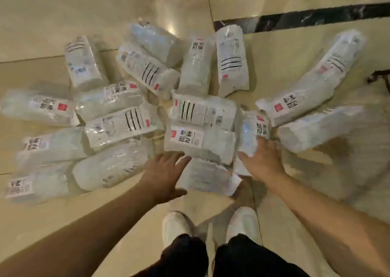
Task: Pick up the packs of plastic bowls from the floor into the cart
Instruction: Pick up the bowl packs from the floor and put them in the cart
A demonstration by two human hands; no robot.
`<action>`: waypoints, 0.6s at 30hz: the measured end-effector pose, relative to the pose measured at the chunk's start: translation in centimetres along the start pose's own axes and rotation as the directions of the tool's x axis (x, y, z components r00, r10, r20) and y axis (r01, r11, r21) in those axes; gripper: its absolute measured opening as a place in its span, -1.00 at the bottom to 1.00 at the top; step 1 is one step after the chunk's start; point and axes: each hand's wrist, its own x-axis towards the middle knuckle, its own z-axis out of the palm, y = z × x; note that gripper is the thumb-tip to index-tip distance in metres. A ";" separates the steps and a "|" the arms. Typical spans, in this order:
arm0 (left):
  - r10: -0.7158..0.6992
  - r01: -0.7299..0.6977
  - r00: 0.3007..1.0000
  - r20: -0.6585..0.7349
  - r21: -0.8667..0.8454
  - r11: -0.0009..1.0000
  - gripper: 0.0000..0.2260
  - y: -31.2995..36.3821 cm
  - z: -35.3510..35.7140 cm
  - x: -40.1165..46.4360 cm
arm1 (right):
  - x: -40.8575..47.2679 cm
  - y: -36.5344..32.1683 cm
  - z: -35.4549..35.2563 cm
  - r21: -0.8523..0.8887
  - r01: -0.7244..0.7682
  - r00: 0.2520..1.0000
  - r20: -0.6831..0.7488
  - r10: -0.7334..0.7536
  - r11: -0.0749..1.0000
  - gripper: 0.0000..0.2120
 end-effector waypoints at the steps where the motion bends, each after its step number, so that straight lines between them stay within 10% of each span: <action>1: 0.058 -0.059 0.997 0.041 0.035 0.998 -0.06 0.3 1.8 2.7 | 2.9 0.6 1.0 0.076 -0.071 0.996 -0.053 0.075 0.995 -0.11; 10: 0.186 -0.182 0.983 0.002 0.205 0.962 0.25 -0.3 13.5 10.7 | 14.7 5.8 5.7 0.430 -0.240 0.937 -0.130 0.323 0.870 0.18; 18: 0.205 -0.186 0.974 -0.093 0.183 0.965 0.11 0.0 12.2 10.7 | 13.4 5.6 5.5 0.462 -0.306 0.920 -0.081 0.383 0.832 0.27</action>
